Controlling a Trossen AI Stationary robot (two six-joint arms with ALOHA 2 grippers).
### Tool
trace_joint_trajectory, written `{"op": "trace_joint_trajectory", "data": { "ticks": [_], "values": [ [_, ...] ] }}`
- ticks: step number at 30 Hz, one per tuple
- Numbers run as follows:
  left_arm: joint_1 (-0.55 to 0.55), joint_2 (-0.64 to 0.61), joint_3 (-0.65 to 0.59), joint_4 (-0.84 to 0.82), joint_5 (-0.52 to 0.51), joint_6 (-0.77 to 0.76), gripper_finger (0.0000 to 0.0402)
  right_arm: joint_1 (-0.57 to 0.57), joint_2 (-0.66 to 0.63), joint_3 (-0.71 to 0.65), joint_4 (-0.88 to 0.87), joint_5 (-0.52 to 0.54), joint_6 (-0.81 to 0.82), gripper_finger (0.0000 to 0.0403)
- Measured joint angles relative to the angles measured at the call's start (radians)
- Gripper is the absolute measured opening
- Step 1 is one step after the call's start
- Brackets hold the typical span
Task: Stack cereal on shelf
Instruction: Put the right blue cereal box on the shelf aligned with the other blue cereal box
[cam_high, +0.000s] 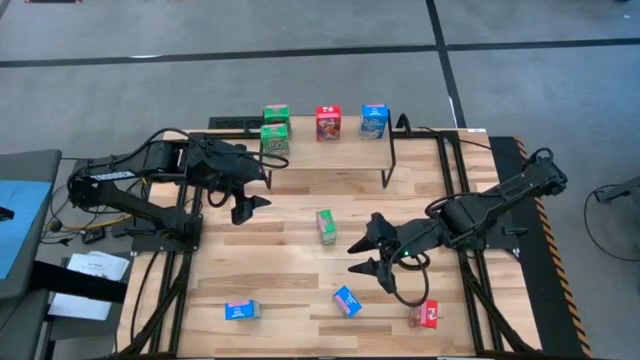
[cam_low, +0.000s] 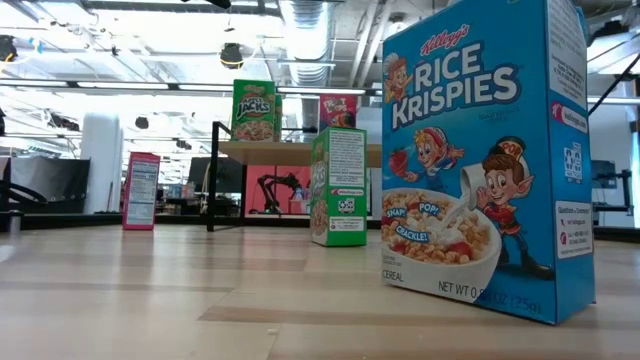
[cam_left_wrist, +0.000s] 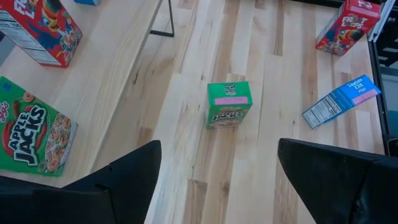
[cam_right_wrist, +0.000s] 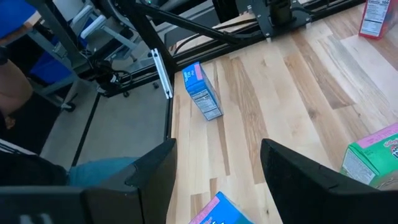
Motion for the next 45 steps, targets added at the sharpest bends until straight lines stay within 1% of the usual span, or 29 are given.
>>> {"op": "trace_joint_trajectory", "data": {
  "ticks": [7,11,15,21,27,33,36,40,42,45],
  "values": [
    [0.000,0.000,0.000,0.000,0.000,0.000,0.0313,0.001,0.000,0.000,0.004,-0.004,0.014,0.0257],
    [0.000,0.000,0.000,0.000,0.000,0.024,0.0313,0.000,0.000,0.000,0.035,-0.005,-0.071,0.0257],
    [0.000,0.000,0.000,0.000,0.000,0.021,0.0313,-0.012,0.001,0.000,0.130,-0.004,-0.154,0.0257],
    [0.000,0.000,0.000,0.000,0.000,0.009,0.0313,-0.028,0.001,0.000,0.259,-0.002,-0.158,0.0256],
    [0.000,0.000,0.000,0.000,0.000,-0.017,0.0313,-0.051,0.001,0.000,0.261,-0.034,-0.128,0.0256],
    [0.000,0.000,0.000,0.000,0.000,-0.018,0.0313,-0.051,0.001,0.000,0.253,-0.035,-0.231,0.0257],
    [0.000,0.000,0.000,0.000,0.000,-0.018,0.0313,-0.051,0.001,0.000,0.225,-0.030,-0.255,0.0267],
    [0.000,0.000,0.000,0.000,0.000,-0.018,0.0313,-0.051,0.001,0.000,0.197,-0.001,-0.250,0.0294],
    [0.000,0.000,0.000,0.000,0.000,-0.015,0.0313,-0.049,0.000,0.000,0.195,0.014,-0.203,0.0309],
    [0.000,0.000,0.000,0.002,0.000,-0.003,0.0313,-0.047,0.000,0.000,0.193,0.003,-0.118,0.0324]
  ]
}}
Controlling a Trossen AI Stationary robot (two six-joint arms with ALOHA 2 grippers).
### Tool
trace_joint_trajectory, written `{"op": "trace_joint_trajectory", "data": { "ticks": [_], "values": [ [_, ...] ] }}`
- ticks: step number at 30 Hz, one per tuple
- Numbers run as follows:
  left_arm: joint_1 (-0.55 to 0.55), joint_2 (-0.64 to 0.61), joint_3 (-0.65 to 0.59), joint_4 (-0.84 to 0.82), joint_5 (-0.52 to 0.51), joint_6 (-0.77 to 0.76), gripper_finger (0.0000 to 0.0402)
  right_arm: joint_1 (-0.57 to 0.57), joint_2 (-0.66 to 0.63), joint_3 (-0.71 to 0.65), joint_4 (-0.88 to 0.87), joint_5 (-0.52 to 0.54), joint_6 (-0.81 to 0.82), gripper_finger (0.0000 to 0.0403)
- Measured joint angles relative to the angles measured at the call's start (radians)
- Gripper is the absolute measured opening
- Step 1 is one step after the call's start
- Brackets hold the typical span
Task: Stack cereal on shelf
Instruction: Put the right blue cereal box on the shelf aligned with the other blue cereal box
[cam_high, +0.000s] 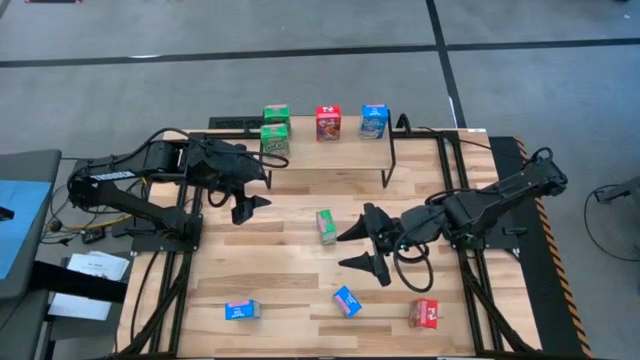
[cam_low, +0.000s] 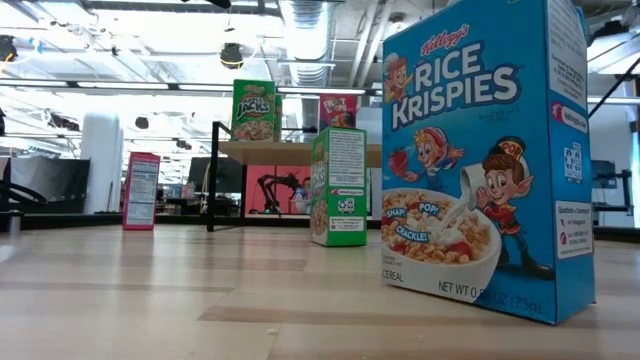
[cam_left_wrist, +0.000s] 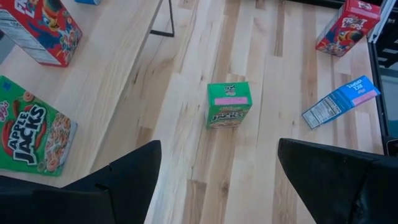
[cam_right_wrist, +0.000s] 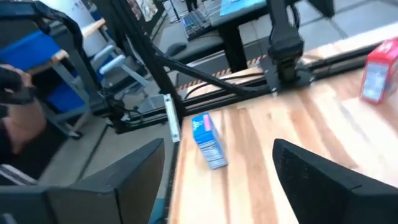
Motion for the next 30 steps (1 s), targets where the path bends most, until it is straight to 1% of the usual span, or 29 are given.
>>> {"op": "trace_joint_trajectory", "data": {
  "ticks": [4,9,16,20,24,30],
  "values": [
    [0.000,0.000,0.000,0.007,0.000,-0.005,0.0313,0.015,0.000,0.000,-0.011,-0.006,0.080,0.0332],
    [0.000,0.000,0.000,0.007,0.000,-0.013,0.0313,0.033,0.000,0.000,-0.015,-0.005,0.095,0.0333],
    [0.000,0.000,0.000,0.012,0.000,-0.053,0.0313,0.061,0.000,0.000,-0.006,-0.005,0.201,0.0332],
    [0.000,0.000,0.000,0.011,0.000,-0.057,0.0313,0.083,0.010,0.000,0.087,-0.005,0.203,0.0332],
    [0.000,0.000,0.000,0.011,0.000,-0.041,0.0313,0.110,0.021,0.000,0.168,-0.005,0.149,0.0331],
    [0.000,0.000,0.000,0.010,0.000,-0.039,0.0313,0.119,0.021,0.000,0.112,-0.003,0.179,0.0331]
  ]
}}
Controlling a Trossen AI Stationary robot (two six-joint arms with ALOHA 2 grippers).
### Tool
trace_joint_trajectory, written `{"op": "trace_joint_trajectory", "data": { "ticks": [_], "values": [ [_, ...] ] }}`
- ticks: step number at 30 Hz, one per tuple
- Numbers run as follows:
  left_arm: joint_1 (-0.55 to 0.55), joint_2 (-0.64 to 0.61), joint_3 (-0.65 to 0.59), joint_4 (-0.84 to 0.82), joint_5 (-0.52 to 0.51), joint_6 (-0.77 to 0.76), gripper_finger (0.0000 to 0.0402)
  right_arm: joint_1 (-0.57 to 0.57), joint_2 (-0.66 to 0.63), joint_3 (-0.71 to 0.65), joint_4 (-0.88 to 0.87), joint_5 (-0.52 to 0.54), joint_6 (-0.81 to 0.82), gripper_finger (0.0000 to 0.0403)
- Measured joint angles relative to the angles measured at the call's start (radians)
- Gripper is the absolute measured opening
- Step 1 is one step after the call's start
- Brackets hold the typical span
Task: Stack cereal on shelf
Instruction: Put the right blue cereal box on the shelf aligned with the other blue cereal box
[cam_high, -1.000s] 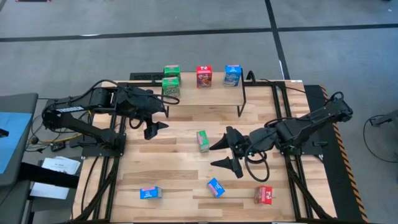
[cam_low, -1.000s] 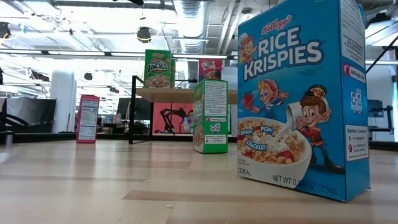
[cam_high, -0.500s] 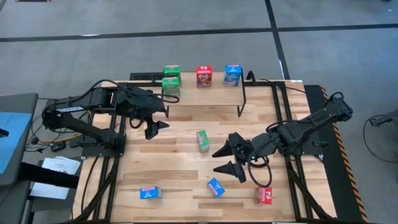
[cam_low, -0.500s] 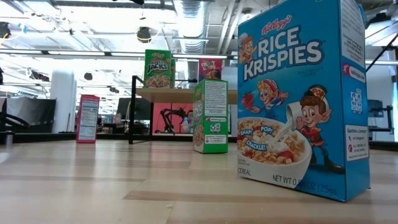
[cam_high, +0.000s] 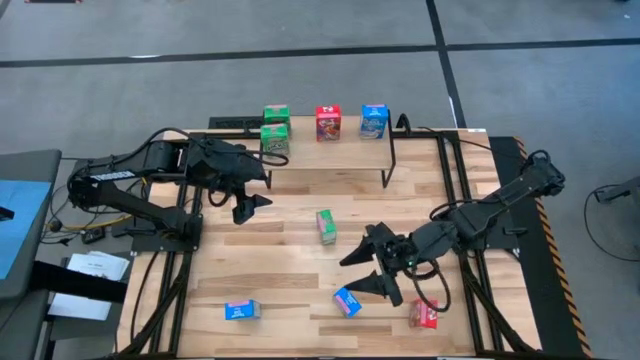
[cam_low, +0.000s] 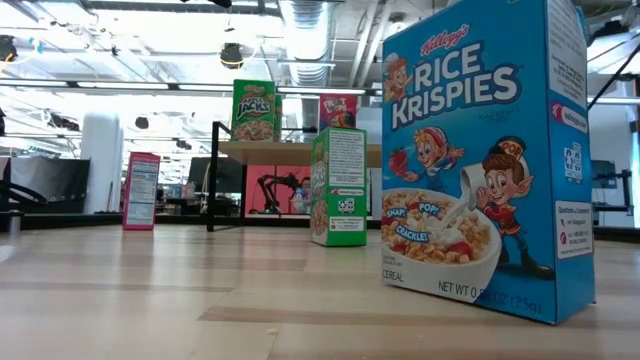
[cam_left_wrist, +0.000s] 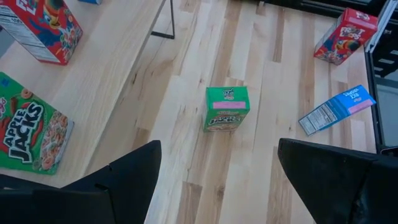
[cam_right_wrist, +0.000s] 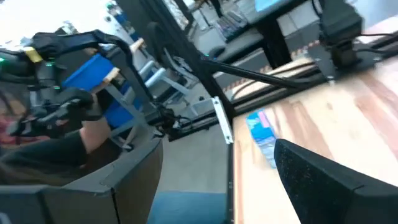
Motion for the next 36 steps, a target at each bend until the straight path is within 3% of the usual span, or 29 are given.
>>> {"op": "trace_joint_trajectory", "data": {
  "ticks": [10,20,36],
  "values": [
    [0.000,0.000,0.000,-0.001,0.000,0.000,0.0313,0.011,0.000,0.000,-0.293,0.043,0.196,0.0331],
    [0.000,0.000,0.000,-0.003,0.000,-0.001,0.0313,0.017,0.137,-0.002,-0.337,-0.048,0.337,0.0331],
    [0.000,0.000,0.000,-0.004,0.000,-0.003,0.0313,0.018,0.230,0.000,-0.421,-0.070,0.522,0.0331]
  ]
}}
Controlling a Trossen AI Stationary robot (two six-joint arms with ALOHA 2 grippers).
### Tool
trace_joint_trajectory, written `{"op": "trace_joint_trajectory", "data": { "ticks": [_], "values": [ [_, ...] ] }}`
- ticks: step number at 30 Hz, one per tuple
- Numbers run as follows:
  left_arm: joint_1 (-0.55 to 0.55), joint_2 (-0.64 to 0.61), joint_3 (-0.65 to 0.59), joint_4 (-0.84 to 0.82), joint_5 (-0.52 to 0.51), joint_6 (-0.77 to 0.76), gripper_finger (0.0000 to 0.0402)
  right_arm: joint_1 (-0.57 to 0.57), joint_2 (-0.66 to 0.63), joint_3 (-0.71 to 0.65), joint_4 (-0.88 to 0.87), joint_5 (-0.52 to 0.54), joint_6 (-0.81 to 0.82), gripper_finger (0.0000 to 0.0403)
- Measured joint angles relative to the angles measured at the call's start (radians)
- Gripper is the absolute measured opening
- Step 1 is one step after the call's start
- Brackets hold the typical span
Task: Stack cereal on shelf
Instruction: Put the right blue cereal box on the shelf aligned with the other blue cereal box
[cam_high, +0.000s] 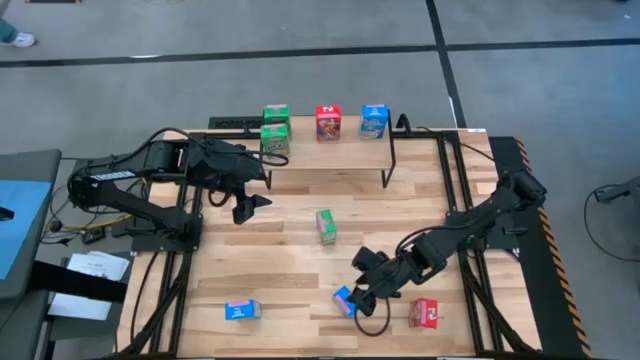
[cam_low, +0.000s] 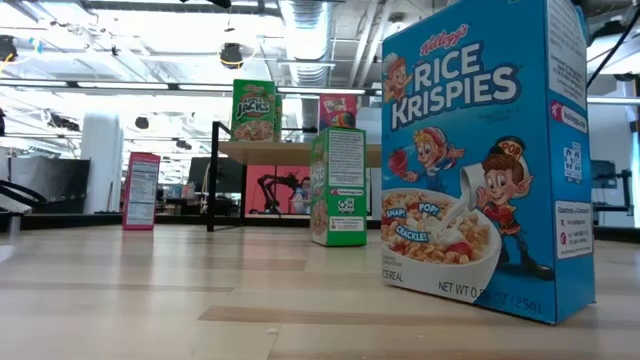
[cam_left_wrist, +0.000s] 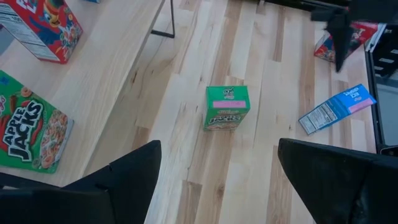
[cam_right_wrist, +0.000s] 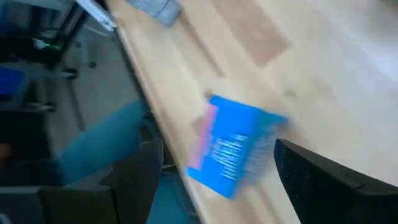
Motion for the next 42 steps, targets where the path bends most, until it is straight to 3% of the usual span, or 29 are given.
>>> {"op": "trace_joint_trajectory", "data": {
  "ticks": [9,42],
  "values": [
    [0.000,0.000,0.000,-0.005,0.000,0.000,0.0313,0.000,0.081,0.002,0.026,-0.053,0.031,0.0331],
    [0.000,0.000,0.000,-0.006,0.000,0.000,0.0313,-0.010,0.148,0.000,0.060,-0.114,0.076,0.0331]
  ]
}}
